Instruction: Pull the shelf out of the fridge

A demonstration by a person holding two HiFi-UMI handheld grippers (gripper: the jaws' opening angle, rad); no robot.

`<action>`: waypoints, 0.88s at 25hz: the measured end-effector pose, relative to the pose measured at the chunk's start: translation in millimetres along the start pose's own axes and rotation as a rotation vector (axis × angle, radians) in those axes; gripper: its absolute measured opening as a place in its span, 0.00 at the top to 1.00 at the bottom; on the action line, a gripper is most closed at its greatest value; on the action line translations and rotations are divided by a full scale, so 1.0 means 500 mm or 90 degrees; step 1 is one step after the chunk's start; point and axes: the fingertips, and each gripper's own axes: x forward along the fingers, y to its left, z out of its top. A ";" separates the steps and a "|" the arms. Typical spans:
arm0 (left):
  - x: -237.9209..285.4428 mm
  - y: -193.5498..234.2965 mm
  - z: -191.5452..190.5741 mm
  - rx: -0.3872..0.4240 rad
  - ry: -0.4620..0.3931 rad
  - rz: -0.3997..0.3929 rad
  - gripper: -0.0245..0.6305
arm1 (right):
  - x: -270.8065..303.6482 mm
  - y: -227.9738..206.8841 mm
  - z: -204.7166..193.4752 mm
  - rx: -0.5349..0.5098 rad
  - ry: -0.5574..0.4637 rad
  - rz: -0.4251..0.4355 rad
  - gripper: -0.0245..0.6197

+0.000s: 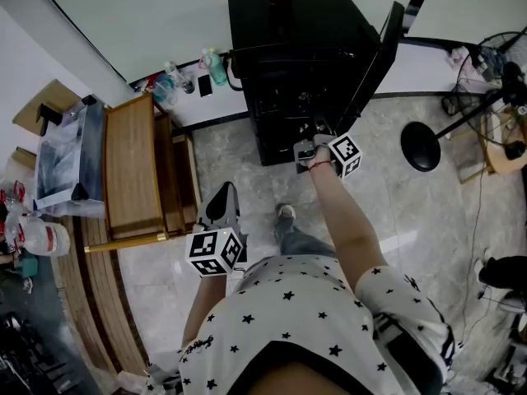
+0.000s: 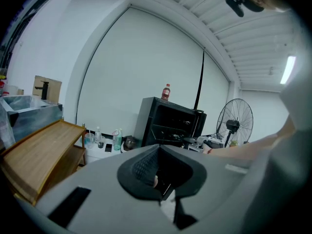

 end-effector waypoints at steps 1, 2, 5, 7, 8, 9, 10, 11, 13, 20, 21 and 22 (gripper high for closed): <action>0.001 0.000 0.000 0.001 0.000 -0.001 0.94 | 0.000 -0.001 0.000 0.000 0.001 0.000 0.93; 0.002 0.000 -0.001 0.001 0.000 -0.001 0.94 | 0.001 -0.002 0.000 -0.001 0.001 -0.001 0.93; 0.002 0.000 -0.001 0.003 -0.001 -0.002 0.94 | 0.001 -0.004 0.001 -0.002 0.001 -0.001 0.93; 0.002 0.001 0.001 0.003 0.000 -0.002 0.94 | 0.001 -0.002 0.002 -0.001 0.000 -0.001 0.93; 0.001 0.001 0.001 0.003 0.000 -0.002 0.94 | 0.001 -0.002 0.002 -0.001 0.000 -0.001 0.93; 0.001 0.002 0.002 0.002 0.000 -0.002 0.94 | 0.001 -0.002 0.002 -0.001 0.000 -0.003 0.93; 0.000 0.002 0.002 0.002 0.000 -0.003 0.94 | 0.000 -0.002 0.001 -0.001 0.001 -0.004 0.93; 0.000 0.002 0.002 0.002 0.000 -0.003 0.94 | 0.000 -0.001 0.001 -0.001 0.001 -0.006 0.93; 0.000 0.002 0.004 0.002 0.000 -0.004 0.94 | 0.001 0.000 0.001 0.000 0.002 -0.006 0.93; -0.003 0.002 0.006 0.000 -0.001 -0.005 0.94 | -0.001 0.003 0.000 0.001 0.003 -0.008 0.93; -0.003 0.003 0.006 -0.001 -0.001 -0.005 0.94 | -0.002 0.003 -0.001 0.001 0.004 -0.008 0.93; -0.004 0.004 0.006 -0.001 -0.001 -0.005 0.94 | -0.002 0.004 -0.001 0.001 0.004 -0.008 0.93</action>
